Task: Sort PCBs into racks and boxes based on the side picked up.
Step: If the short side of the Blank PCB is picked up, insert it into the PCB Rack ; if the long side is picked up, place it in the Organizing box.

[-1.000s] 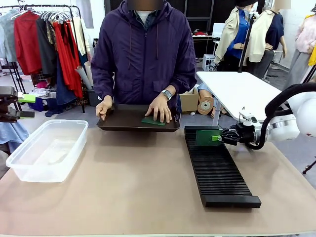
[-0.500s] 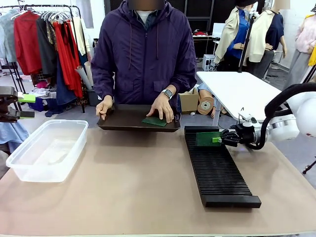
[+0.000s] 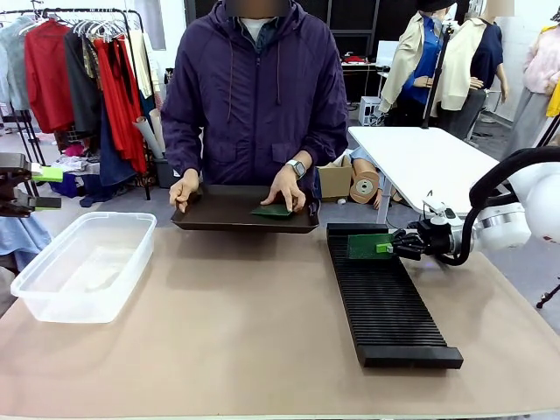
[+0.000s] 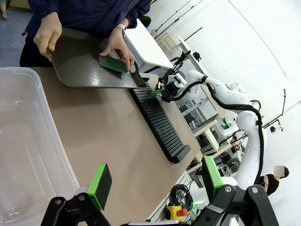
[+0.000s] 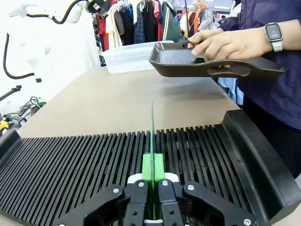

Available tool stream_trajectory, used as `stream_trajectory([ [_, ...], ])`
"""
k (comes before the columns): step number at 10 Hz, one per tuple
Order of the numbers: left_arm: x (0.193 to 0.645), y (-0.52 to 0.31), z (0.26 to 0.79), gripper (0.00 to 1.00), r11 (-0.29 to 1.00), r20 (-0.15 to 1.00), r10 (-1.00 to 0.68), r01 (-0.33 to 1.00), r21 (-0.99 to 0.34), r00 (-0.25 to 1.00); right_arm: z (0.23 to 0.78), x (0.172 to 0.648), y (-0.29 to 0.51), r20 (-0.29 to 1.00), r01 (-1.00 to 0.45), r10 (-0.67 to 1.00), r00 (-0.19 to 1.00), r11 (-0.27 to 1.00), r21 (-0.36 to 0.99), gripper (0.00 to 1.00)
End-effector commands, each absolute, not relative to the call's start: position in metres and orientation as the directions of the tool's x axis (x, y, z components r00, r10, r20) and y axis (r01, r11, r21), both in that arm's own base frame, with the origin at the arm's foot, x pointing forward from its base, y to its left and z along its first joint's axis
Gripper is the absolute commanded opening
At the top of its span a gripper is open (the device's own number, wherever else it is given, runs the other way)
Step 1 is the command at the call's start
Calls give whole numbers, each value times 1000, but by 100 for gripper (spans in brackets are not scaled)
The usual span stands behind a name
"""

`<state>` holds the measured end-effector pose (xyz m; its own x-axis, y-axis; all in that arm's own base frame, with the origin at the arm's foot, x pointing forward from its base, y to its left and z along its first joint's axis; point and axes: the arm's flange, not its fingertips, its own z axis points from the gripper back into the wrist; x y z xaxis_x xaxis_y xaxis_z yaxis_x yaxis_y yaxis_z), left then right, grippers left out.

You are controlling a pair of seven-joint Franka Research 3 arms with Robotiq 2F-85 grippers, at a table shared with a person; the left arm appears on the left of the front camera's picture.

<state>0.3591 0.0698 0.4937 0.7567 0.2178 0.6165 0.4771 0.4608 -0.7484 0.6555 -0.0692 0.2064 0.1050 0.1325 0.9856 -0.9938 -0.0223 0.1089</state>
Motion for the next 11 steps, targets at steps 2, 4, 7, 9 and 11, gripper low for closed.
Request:
stream_trajectory([
  [2,358,70,495,100,451,618,222,483,-751,754,207,656,-69,985,-994,137,104,-23,108,0],
  [4,358,70,495,100,451,618,222,483,-751,754,207,656,-69,985,-994,137,104,-23,108,0],
  [7,358,70,495,100,451,618,222,483,-751,754,207,656,-69,985,-994,137,104,-23,108,0],
  [9,358,70,495,100,451,618,222,483,-751,754,206,657,-67,985,-994,139,107,-17,110,0],
  [11,358,70,495,100,451,618,222,483,-751,754,208,658,-67,986,-993,123,113,-8,115,17],
])
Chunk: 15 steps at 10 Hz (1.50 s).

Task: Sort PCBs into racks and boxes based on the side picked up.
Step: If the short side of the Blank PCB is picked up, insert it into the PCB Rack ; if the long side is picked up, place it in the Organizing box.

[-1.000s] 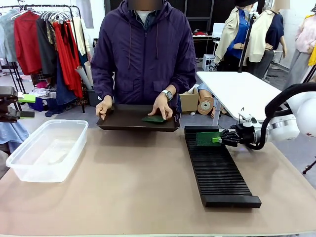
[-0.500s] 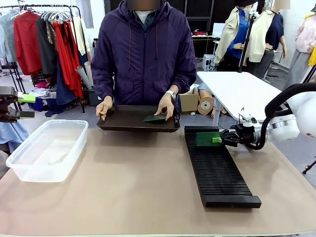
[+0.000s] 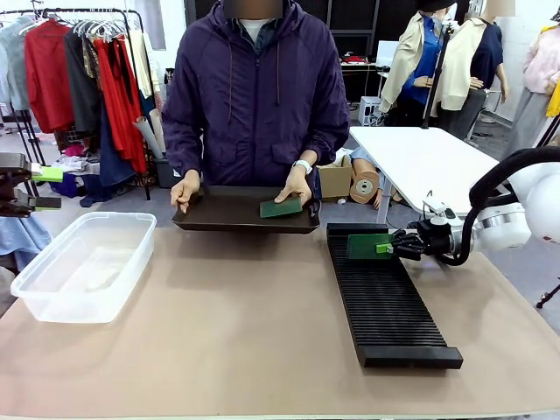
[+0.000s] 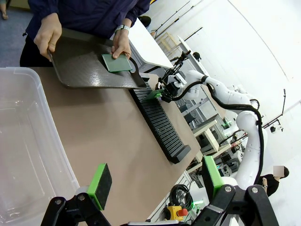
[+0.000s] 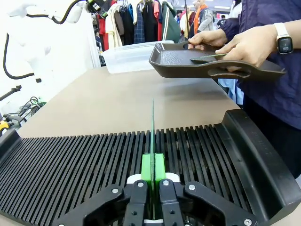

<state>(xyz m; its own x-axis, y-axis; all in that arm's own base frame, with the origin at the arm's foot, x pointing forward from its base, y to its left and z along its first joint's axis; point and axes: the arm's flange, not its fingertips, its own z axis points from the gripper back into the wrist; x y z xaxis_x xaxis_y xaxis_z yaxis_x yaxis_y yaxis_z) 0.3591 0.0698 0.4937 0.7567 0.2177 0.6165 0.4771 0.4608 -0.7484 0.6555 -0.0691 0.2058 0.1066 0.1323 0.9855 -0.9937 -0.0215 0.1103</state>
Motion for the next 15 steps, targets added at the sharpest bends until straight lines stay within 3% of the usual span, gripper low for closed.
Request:
stream_trajectory([
  [1,358,70,495,100,451,618,222,483,-751,754,211,659,-67,988,-994,113,108,-3,109,37],
  [4,358,70,495,100,451,618,222,483,-751,754,218,661,-70,989,-992,75,126,35,124,95],
  [5,358,70,495,100,451,618,222,483,-751,754,220,661,-71,988,-990,73,135,43,132,100],
  [10,358,70,495,100,451,618,222,483,-751,754,229,659,-72,976,-978,81,200,84,194,100],
  [15,358,70,495,100,451,618,222,483,-751,754,220,664,-77,983,-985,81,167,58,162,100],
])
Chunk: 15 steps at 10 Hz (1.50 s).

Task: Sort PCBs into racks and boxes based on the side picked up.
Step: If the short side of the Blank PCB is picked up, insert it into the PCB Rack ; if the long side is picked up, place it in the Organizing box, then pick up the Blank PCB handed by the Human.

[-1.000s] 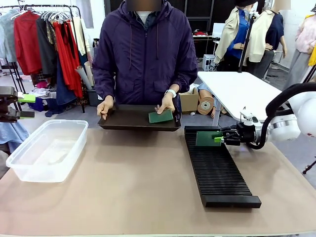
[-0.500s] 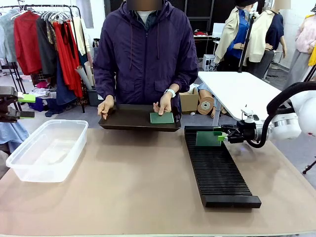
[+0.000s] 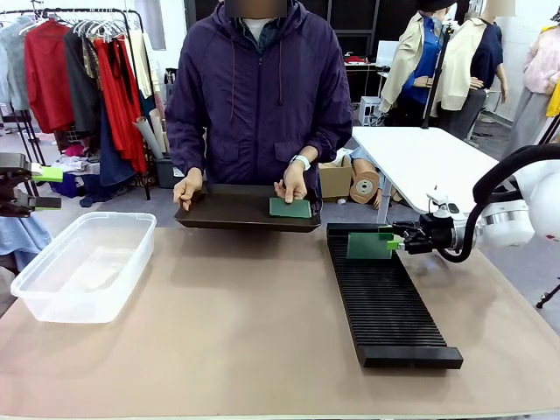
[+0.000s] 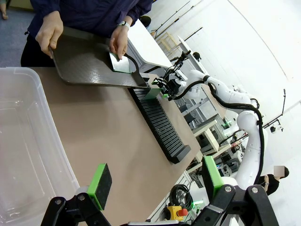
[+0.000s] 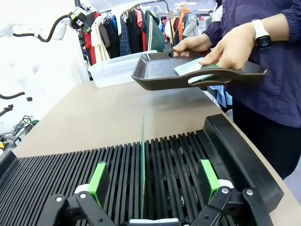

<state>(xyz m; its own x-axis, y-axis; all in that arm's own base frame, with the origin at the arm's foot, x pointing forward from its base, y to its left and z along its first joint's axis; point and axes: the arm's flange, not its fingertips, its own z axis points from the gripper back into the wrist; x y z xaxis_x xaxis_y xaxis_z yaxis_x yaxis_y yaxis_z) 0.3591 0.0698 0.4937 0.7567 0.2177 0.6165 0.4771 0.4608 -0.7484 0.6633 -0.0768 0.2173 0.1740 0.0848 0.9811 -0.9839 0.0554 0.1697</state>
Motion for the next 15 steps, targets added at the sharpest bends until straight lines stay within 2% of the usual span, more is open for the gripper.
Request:
stream_trajectory([
  [1,358,70,495,100,451,618,222,483,-751,754,220,664,-77,983,-985,81,167,58,162,100],
  [15,358,70,495,100,451,618,222,483,-751,754,220,664,-77,983,-985,81,167,58,162,100],
])
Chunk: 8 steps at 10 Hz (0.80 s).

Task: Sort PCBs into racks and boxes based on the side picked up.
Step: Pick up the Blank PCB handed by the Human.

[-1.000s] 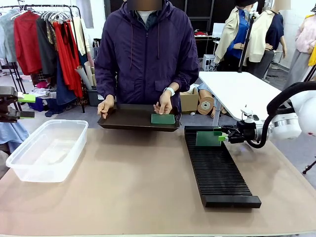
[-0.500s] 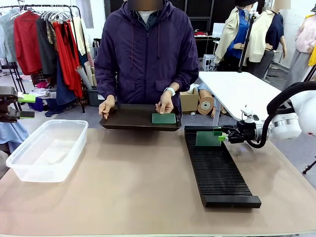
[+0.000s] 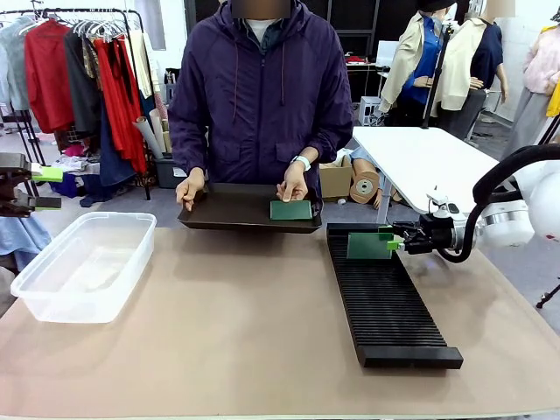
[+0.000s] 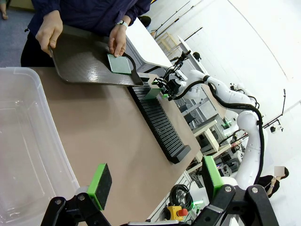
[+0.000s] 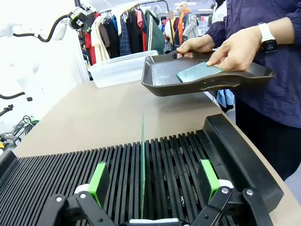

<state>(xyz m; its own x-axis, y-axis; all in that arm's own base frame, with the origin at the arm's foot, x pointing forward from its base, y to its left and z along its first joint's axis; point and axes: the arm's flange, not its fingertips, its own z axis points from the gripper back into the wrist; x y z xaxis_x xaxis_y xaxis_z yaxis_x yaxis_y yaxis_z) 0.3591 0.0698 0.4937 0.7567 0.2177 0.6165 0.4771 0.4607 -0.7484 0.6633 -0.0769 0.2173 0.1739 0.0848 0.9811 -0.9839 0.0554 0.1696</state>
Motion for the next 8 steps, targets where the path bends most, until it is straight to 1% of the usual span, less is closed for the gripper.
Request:
stream_trajectory([
  [1,358,70,495,100,451,618,222,483,-751,754,220,664,-77,983,-985,81,167,58,162,100],
  [2,358,70,495,100,451,618,222,483,-751,754,217,663,-77,981,-984,85,174,55,170,100],
  [4,358,70,495,100,451,618,222,483,-751,754,237,659,-70,973,-972,23,229,59,228,100],
  [6,358,70,495,100,451,618,222,483,-751,754,258,653,-62,969,-967,16,247,61,246,100],
  [8,358,70,495,100,451,618,222,483,-751,754,281,641,-54,956,-956,53,290,70,286,100],
])
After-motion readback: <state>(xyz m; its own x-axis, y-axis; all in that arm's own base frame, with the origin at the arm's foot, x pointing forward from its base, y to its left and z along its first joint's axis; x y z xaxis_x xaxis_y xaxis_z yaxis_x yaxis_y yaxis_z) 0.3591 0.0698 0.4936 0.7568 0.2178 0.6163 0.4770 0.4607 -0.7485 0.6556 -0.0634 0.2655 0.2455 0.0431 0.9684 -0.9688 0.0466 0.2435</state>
